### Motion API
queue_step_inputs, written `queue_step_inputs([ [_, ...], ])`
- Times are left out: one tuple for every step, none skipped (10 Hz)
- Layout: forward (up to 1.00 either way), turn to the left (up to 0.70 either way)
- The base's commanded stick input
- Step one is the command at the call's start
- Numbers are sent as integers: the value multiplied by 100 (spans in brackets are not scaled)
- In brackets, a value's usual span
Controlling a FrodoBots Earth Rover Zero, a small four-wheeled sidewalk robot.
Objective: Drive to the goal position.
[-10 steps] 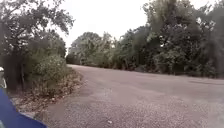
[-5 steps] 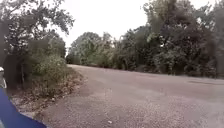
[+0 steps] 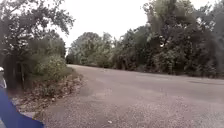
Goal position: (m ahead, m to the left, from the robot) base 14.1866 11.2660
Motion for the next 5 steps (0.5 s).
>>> queue_step_inputs([
  [4, 0],
  [4, 0],
  [4, 0],
  [4, 0],
  [4, 0],
])
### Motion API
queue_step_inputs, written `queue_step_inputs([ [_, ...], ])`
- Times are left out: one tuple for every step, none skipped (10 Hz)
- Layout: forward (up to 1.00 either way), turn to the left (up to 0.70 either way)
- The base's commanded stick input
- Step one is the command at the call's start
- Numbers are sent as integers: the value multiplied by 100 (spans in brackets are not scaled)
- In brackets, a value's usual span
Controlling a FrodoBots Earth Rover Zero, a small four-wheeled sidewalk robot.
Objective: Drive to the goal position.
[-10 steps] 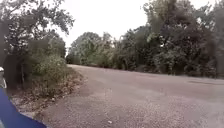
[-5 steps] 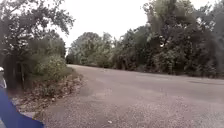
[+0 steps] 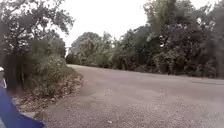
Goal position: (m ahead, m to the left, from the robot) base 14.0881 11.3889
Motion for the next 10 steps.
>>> queue_step_inputs([
  [4, 0],
  [4, 0],
  [4, 0],
  [4, 0],
  [4, 0],
  [4, 0],
  [4, 0],
  [4, 0],
  [4, 0],
  [4, 0],
])
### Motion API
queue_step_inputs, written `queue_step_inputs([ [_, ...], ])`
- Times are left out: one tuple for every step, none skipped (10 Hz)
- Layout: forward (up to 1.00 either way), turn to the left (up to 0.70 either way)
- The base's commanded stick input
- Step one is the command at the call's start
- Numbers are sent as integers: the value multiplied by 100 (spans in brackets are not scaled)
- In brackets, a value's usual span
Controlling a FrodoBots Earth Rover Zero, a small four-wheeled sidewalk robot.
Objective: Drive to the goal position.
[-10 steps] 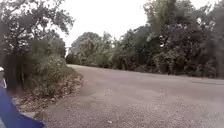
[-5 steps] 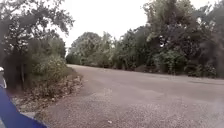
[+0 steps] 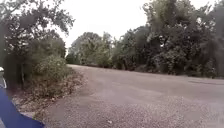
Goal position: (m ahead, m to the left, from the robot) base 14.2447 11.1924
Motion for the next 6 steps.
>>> queue_step_inputs([
  [4, 0],
  [4, 0],
  [4, 0],
  [4, 0],
  [4, 0],
  [4, 0],
])
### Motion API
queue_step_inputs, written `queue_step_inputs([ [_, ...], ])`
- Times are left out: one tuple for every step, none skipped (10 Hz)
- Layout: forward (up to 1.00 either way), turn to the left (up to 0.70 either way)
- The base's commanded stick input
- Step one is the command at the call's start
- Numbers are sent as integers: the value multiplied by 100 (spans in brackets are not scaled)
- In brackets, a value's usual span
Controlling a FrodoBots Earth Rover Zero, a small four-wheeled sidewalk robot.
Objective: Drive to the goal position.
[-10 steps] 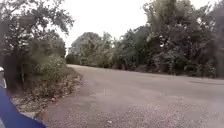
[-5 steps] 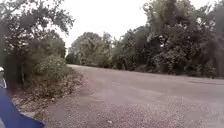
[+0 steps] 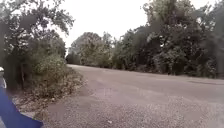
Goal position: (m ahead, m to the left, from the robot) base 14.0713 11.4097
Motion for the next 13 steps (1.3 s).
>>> queue_step_inputs([
  [4, 0],
  [4, 0],
  [4, 0],
  [4, 0],
  [1, 0],
  [0, 0],
  [0, 0],
  [0, 0],
  [0, 0],
  [0, 0],
  [0, 0],
  [0, 0],
  [0, 0],
])
